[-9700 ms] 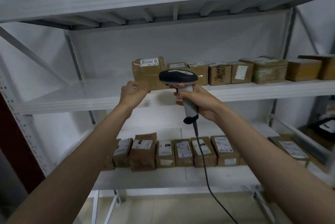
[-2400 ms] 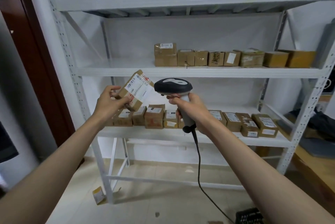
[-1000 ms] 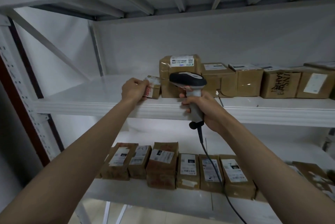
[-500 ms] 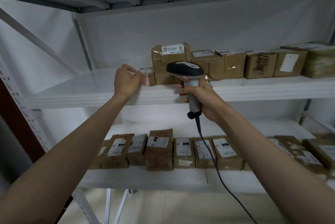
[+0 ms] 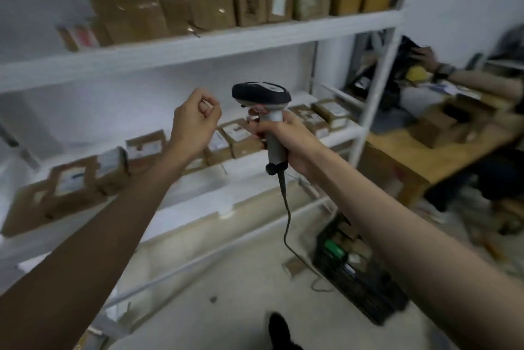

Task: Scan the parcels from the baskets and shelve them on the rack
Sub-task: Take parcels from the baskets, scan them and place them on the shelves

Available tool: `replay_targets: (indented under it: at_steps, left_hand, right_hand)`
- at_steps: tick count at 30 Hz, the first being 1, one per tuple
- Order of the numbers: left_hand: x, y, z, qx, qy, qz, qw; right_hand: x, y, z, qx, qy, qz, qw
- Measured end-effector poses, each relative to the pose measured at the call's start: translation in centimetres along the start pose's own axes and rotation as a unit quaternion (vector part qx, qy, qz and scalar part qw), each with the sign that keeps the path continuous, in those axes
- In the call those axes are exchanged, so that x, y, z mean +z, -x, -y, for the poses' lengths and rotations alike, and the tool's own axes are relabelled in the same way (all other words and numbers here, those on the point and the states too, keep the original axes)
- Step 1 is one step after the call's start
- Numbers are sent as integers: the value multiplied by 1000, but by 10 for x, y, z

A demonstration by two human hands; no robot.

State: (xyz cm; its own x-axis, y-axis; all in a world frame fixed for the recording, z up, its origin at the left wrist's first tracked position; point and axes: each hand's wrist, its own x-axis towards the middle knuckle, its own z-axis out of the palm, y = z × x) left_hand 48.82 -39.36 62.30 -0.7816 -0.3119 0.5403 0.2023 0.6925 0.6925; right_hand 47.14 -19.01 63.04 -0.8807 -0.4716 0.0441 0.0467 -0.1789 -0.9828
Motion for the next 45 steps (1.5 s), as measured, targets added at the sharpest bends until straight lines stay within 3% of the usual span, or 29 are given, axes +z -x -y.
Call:
replay_targets:
  at_steps: [3,7,18,26,31,38,45]
  left_hand:
    - [56,46,-23,-2,6,114,993]
    - [122,98,-66,8,18,285,958]
    - [313,250,-235,82,18,505,859]
    - [431,385,-366,109,29,598,793]
    - [476,441,-425,129,22,624,771]
    - [540,472,-450,144,0,668,731]
    - [642,481,-450,124,-23,712,691]
  right_hand:
    - [-51,57,-13,35,8,-85,996]
    - [-117,130,-26,59,-11,-177,982]
    - [-307,358,-55,107,-62,-396,910]
    - [-437,529,-61,130,-134,-485,854]
    - [-490,600,-61,121,-163,-513,834]
    - [-550,635,-85,120,-203,-524,818]
    - [-621,630,-107,148,-270,-552,775]
